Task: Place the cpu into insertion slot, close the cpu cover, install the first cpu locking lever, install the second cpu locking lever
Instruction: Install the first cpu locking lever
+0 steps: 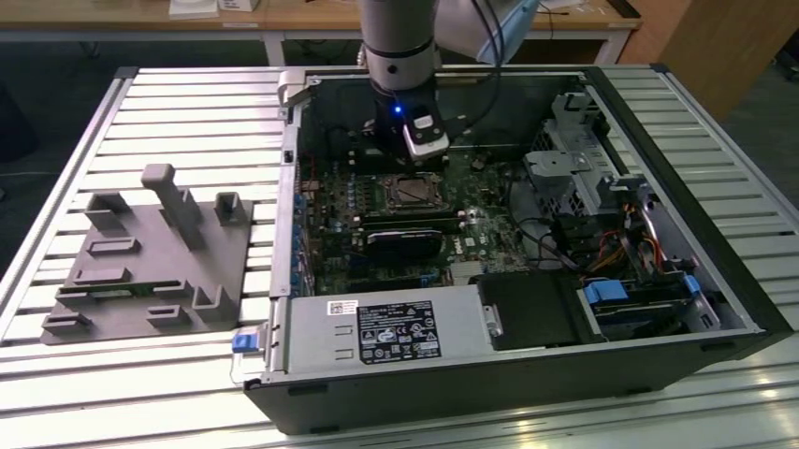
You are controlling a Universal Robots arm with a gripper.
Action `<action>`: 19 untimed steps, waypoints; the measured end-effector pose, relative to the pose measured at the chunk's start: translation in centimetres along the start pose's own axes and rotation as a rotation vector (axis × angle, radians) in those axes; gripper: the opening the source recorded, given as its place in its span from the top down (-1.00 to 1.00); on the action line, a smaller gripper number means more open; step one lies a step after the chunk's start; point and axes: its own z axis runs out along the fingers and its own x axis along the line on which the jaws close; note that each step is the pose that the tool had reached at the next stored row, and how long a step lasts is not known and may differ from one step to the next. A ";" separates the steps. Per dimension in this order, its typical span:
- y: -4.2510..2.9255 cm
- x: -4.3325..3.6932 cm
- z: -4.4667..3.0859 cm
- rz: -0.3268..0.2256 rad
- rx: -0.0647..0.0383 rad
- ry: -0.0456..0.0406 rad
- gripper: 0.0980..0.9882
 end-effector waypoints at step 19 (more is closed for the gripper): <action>-2.43 -0.90 -0.22 -0.002 0.018 0.0001 0.98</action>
